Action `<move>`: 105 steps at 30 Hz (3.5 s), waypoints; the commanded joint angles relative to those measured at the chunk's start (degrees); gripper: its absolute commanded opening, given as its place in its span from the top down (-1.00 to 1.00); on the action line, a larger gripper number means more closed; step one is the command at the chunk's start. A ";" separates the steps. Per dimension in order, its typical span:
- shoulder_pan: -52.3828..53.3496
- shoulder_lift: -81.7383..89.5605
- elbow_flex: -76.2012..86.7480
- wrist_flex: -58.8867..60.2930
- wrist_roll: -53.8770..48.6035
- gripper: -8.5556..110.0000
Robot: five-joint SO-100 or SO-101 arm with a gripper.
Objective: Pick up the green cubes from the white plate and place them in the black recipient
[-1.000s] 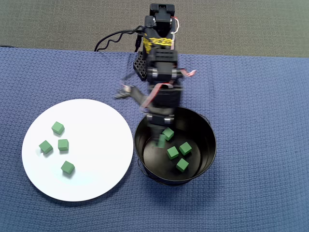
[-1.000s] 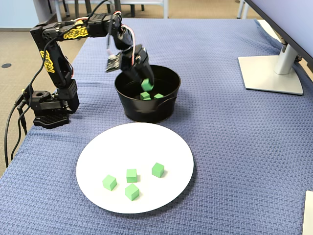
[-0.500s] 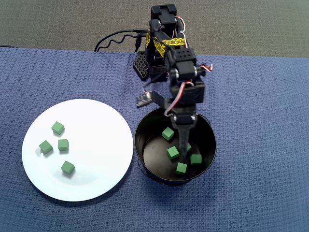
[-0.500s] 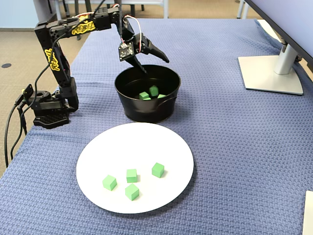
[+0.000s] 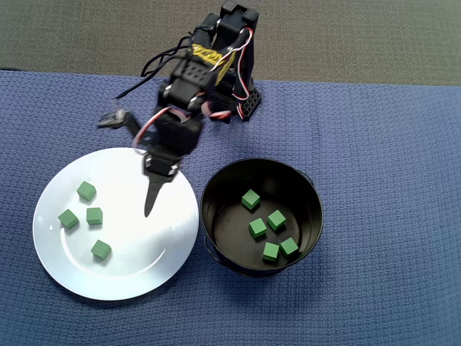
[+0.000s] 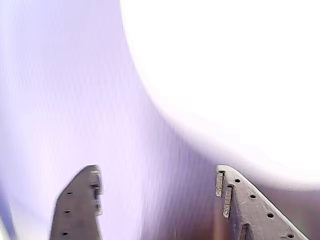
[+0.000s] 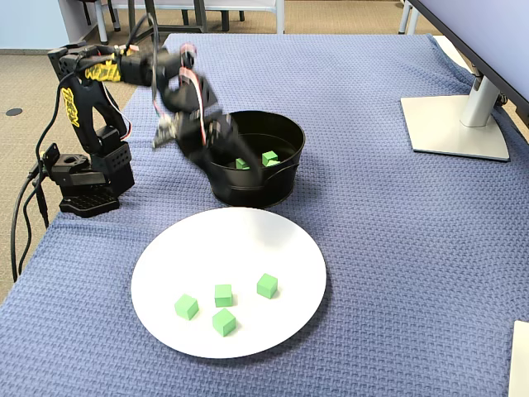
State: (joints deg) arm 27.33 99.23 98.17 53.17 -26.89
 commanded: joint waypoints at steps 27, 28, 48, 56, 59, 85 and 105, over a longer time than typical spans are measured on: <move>12.13 -34.37 -44.47 29.00 6.15 0.51; 12.13 -35.51 -45.09 28.83 5.80 0.51; 14.41 -54.93 -69.26 37.00 -7.56 0.48; 14.41 -59.15 -74.79 37.71 -11.07 0.47; 14.94 -60.73 -77.34 37.62 -12.30 0.47; 17.31 -66.45 -79.89 31.64 -16.52 0.47; 16.17 -68.55 -79.54 29.53 -16.96 0.59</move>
State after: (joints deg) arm 44.30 29.71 21.53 83.58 -43.59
